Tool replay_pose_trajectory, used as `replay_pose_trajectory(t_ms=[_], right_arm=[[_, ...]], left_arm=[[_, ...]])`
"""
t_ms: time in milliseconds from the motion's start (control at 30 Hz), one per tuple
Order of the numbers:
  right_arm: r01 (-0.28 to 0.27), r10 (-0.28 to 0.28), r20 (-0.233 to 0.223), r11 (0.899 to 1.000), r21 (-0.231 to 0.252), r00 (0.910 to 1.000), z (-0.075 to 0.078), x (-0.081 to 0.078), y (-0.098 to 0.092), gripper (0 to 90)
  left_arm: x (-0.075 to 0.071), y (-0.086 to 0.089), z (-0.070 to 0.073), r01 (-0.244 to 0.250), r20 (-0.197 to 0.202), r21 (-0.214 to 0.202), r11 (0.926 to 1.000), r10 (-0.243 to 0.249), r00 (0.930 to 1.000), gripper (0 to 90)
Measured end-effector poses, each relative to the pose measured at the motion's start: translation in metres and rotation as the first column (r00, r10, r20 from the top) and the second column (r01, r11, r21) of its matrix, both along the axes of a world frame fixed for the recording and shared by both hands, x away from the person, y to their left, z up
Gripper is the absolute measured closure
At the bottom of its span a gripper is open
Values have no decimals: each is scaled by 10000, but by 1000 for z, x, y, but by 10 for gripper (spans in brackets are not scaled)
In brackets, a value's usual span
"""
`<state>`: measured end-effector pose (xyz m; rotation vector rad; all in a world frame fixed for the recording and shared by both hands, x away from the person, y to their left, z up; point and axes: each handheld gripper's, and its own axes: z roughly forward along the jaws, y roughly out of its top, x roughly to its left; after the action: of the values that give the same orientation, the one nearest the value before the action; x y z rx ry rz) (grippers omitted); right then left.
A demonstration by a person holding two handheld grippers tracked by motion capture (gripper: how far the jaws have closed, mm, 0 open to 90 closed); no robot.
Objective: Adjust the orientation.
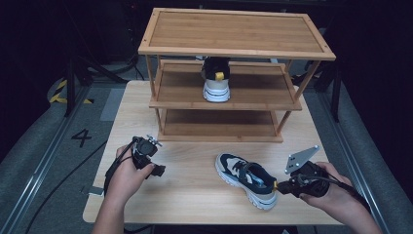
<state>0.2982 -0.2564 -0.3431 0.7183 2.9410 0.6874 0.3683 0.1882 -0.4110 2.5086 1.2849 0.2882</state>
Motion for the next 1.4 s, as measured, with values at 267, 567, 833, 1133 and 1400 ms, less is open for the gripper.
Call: replay_pose_trajectory(t_ms=[267, 567, 833, 1133, 1400], right_arm=[[236, -311, 1057, 9972, 712, 9939, 1, 18, 8, 633], [479, -481, 1008, 9988, 43, 9937, -37, 52, 39, 597], [927, -880, 1290, 9952, -310, 9877, -50, 63, 48, 710], [1916, -1854, 1520, 9811, -270, 9708, -44, 67, 31, 769], [3291, -3220, 1564, 9441, -209, 9337, -52, 82, -5, 745]], left_arm=[[-13, 11, -4, -139, -90, -9, 9999, 139, 9999, 181], [-26, 24, -8, -466, -207, 107, 9989, 468, 9987, 181], [-28, 23, -11, -474, -301, 189, 9987, 479, 9984, 181], [-25, 22, -12, -394, -290, 138, 9991, 398, 9988, 181], [-19, 15, -13, -292, -408, 87, 9995, 295, 9987, 181]])
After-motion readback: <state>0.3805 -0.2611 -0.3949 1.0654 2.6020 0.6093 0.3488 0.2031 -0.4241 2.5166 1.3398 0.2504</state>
